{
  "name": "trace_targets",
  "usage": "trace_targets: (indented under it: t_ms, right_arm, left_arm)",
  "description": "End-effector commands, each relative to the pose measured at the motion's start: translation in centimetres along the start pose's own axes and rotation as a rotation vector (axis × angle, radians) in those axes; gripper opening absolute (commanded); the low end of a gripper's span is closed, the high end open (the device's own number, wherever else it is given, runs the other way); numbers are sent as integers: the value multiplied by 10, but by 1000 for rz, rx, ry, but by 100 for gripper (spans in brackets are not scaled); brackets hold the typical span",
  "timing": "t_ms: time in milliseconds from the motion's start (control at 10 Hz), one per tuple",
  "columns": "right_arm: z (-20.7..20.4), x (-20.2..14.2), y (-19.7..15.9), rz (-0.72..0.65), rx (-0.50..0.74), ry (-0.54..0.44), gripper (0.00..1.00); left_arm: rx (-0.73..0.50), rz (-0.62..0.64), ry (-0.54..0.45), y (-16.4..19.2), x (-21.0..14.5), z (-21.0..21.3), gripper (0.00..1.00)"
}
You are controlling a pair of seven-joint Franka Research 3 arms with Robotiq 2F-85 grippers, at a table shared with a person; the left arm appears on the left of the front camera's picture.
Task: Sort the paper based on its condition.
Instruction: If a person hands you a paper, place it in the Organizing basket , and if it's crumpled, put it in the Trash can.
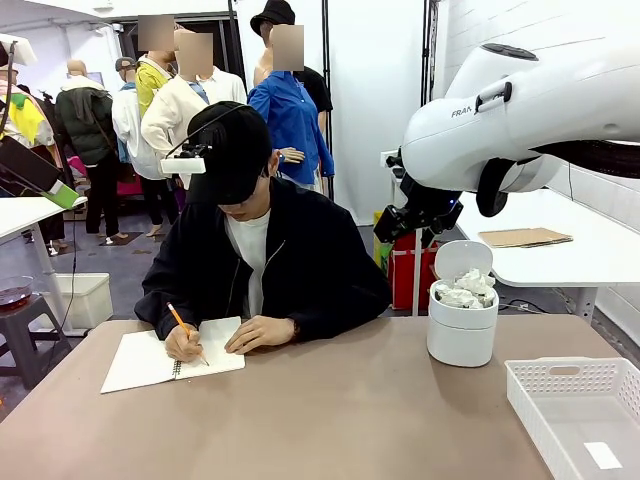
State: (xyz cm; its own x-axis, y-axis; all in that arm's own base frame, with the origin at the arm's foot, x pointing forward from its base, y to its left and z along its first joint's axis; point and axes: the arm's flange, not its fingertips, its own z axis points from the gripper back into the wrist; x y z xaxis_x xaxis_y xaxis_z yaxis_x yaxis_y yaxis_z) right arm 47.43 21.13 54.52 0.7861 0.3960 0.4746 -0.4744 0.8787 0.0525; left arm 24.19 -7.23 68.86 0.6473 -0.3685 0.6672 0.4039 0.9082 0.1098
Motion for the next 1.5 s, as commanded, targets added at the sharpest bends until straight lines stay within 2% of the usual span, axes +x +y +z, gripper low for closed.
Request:
trace_targets:
  t_ms: [0, 400, 600, 900, 1300, 1400]
  right_arm:
    - [-2, 3, 1, -6, -23, -6, 100]
    - [0, 0, 1, 1, 0, 0, 100]
    - [35, -17, 23, -36, 85, -67, 100]
    - [80, -20, 58, -9, 230, -151, 100]
    - [124, 7, 91, 58, 295, -153, 100]
    - [132, 15, 96, 84, 264, -161, 100]
  left_arm:
    - [10, 1, 2, 1, 0, 0, 100]
    - [10, 1, 2, 1, 0, 0, 100]
    - [10, 1, 2, 1, 0, 0, 100]
    - [10, 1, 2, 1, 0, 0, 100]
    - [10, 1, 2, 1, 0, 0, 100]
    - [10, 1, 2, 1, 0, 0, 100]
